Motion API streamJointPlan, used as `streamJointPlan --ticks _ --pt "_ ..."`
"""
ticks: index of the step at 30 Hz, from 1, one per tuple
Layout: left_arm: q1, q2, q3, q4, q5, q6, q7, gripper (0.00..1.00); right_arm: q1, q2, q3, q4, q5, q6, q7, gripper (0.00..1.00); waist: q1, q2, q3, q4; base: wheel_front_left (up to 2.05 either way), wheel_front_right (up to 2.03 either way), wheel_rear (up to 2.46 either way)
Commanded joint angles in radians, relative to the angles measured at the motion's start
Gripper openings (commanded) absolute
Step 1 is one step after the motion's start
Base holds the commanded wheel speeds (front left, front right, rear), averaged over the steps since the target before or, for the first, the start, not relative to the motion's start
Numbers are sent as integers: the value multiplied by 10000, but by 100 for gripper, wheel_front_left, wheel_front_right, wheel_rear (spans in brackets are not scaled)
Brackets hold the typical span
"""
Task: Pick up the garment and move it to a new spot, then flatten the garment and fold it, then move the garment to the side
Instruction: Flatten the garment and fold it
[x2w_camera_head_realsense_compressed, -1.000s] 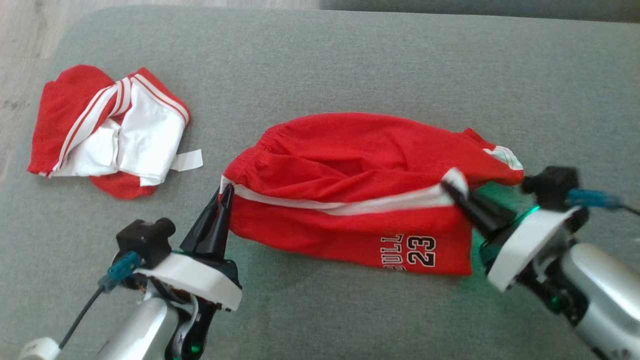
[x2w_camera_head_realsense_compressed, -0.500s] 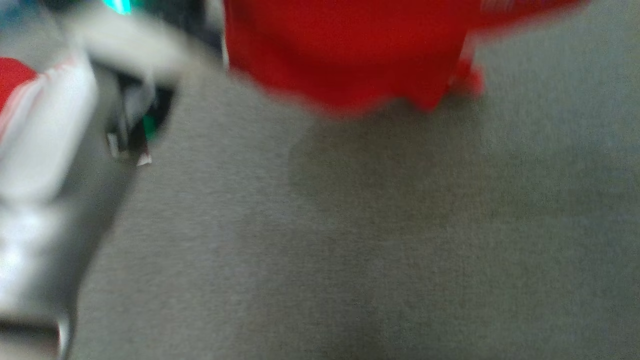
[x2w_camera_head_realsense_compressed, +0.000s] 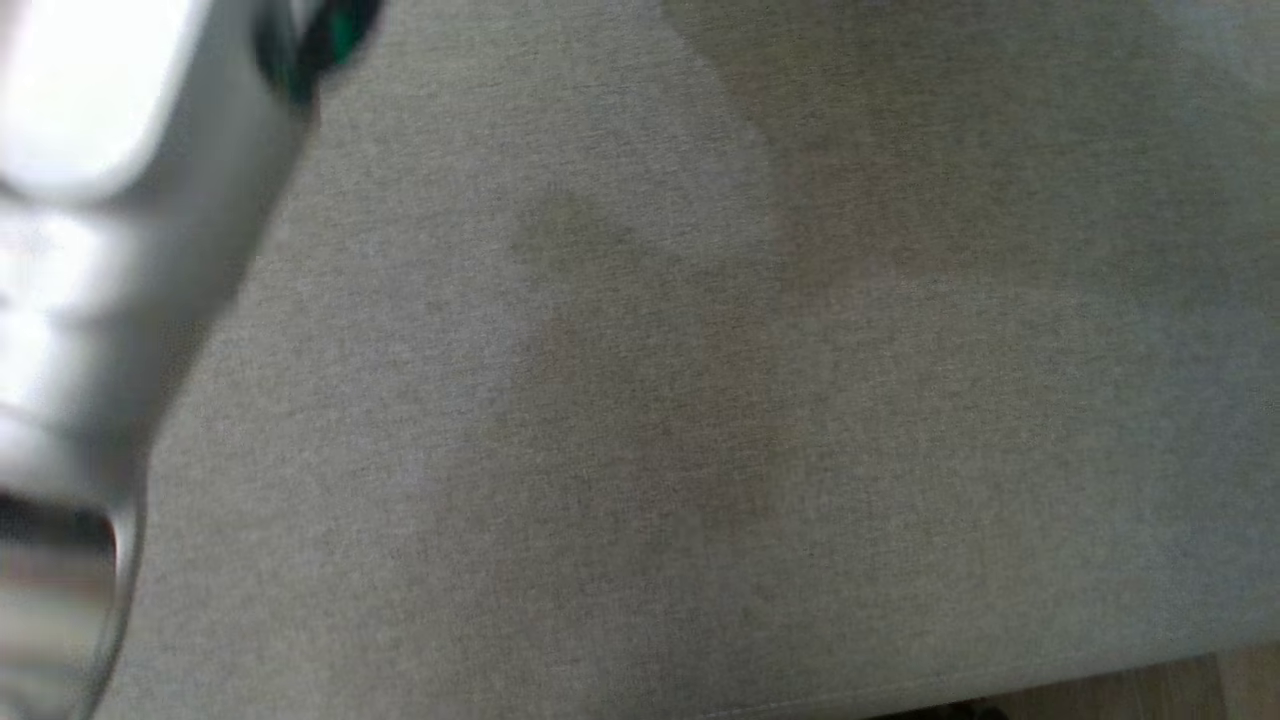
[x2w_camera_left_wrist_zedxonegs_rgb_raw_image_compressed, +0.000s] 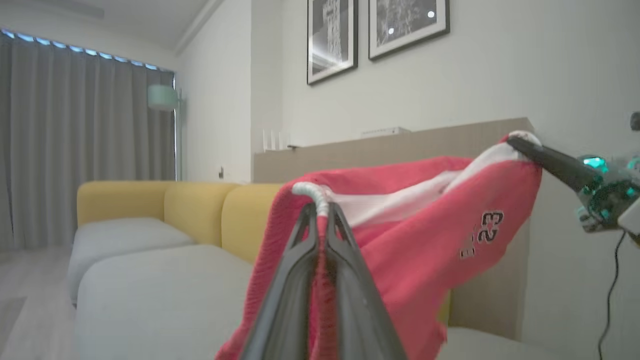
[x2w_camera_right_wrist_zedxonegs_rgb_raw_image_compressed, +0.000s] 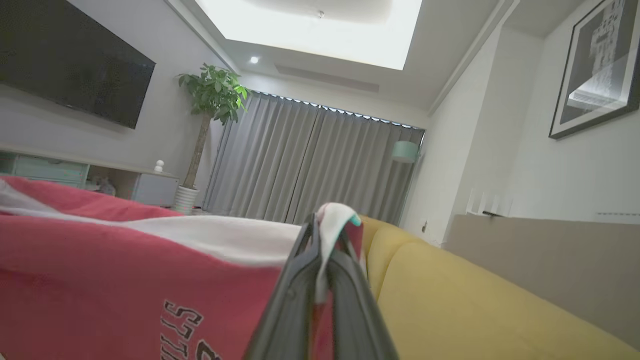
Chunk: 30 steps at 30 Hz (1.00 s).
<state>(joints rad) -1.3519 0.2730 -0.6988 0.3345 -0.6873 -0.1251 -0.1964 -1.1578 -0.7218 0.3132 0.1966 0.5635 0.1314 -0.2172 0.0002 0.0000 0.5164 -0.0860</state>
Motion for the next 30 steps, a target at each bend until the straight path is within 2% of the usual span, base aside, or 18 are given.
streamJointPlan --ticks 1,6,12,18,23,27,30 --pt "393 650 102 -188 -62 -53 -178 0 864 -58 -74 -315 86 -7 -96 0 -2 0 -87 -43 0 0 0" --pt "3199 1116 -191 -462 136 10 -619 0 3902 194 -276 -908 246 -7 -238 0 -2 0 -344 145 0 0 0" --pt "7235 836 410 -1689 1173 388 -649 0 8550 1050 -1324 -2052 124 -7 -315 0 -2 0 -739 423 0 0 0" --pt "10780 451 1553 -2878 2111 722 -651 0 12336 2378 -2166 -3713 -10 -7 -241 0 -2 0 -1156 273 0 0 0" --pt "12163 214 2029 -3694 2522 759 -652 0 13400 2819 -2984 -4776 -197 -7 -172 0 -2 0 -1401 306 0 0 0" --pt "12268 72 2126 -4020 2685 656 -652 0 13244 2801 -3118 -5035 -402 -7 92 0 -2 0 -1432 384 0 0 0" --pt "11784 -76 2108 -4011 2783 541 -650 0 12487 2652 -3040 -4913 -517 -7 473 0 -2 0 -1323 504 0 0 0"
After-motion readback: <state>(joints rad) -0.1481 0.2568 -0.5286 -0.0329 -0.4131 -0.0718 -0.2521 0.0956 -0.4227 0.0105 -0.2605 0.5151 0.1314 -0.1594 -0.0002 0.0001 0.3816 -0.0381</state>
